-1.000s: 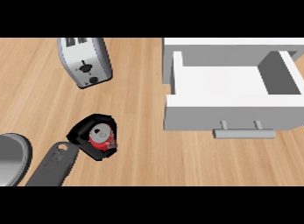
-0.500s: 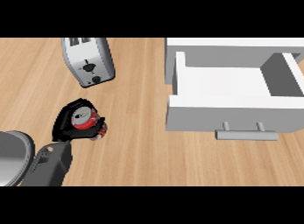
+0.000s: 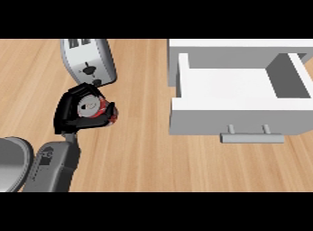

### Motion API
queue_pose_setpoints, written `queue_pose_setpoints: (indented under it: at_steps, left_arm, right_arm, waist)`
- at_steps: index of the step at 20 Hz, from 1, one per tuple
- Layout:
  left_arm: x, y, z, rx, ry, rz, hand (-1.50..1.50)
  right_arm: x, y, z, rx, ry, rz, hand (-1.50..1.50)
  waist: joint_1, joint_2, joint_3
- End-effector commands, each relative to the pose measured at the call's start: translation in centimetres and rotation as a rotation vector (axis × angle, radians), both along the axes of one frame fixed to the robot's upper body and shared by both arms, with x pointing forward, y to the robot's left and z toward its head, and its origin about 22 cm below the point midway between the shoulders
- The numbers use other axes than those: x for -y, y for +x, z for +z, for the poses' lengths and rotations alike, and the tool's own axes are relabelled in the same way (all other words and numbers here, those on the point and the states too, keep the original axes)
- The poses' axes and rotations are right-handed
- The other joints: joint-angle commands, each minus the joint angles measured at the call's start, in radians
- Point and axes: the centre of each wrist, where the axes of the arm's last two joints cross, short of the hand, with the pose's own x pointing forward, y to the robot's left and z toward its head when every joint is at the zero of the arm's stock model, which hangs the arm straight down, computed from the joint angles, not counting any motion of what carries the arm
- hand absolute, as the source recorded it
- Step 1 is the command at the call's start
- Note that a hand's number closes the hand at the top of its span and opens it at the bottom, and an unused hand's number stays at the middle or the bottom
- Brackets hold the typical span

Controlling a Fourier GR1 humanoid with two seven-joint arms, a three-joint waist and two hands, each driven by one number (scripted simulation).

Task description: Pick up the can, place it into the drawer and close the drawer

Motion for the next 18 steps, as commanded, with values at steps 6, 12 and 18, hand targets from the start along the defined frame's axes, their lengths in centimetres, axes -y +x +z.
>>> queue_pose_setpoints:
  at_steps: [6, 12, 18]
  left_arm:
    - [6.4, 2.0, 9.6, 0.057, 0.037, -0.065, 1.5]
    - [11.6, 3.3, 12.8, 0.054, 0.063, -0.104, 1.5]
    - [15.9, 4.8, 17.3, 0.112, 0.102, -0.121, 1.5]
  right_arm:
    - [-0.9, -0.1, -0.4, 0.02, -0.011, -0.011, -1.5]
    - [1.0, -0.5, -1.1, 0.007, -0.007, -0.018, -1.5]
    - [0.5, 0.2, 1.2, 0.015, -0.007, -0.014, -1.5]
  waist:
    - [-0.009, 0.002, 0.0]
    - [-0.017, 0.004, 0.0]
    - [-0.022, 0.005, -0.001]
